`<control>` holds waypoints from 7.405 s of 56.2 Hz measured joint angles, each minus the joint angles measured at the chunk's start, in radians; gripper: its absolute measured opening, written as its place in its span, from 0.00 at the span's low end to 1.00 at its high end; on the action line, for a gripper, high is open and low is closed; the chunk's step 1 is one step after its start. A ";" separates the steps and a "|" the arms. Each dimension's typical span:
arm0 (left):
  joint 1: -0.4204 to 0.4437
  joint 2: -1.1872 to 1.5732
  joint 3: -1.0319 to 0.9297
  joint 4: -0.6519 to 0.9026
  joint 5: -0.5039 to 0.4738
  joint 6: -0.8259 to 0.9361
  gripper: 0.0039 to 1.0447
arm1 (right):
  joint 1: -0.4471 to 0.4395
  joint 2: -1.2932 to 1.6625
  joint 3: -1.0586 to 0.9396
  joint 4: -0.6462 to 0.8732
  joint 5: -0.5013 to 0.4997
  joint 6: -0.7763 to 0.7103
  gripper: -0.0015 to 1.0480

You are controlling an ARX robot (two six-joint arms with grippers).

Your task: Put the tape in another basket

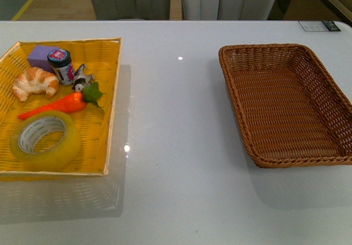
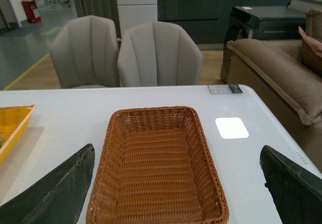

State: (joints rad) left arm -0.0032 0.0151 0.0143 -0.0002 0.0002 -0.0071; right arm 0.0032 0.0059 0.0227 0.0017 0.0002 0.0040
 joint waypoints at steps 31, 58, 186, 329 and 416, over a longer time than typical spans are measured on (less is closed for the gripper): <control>0.000 0.000 0.000 0.000 0.000 0.000 0.92 | 0.000 0.000 0.000 0.000 0.000 0.000 0.91; 0.039 0.418 0.121 -0.012 0.056 0.009 0.92 | 0.000 0.000 0.000 0.000 0.000 0.000 0.91; 0.092 1.929 0.747 0.484 0.148 -0.084 0.15 | 0.000 0.000 0.000 0.000 0.000 0.000 0.91; -0.596 1.681 0.842 0.269 0.091 -0.447 0.15 | 0.349 1.509 0.347 0.979 -0.252 0.843 0.46; -0.098 0.753 0.077 0.669 -0.100 -0.005 0.01 | -0.057 2.118 0.756 1.023 -0.291 0.992 0.45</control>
State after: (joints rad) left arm -0.1009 0.7677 0.0917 0.6685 -0.0998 -0.0116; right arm -0.0536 2.1242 0.7792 1.0248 -0.2913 0.9958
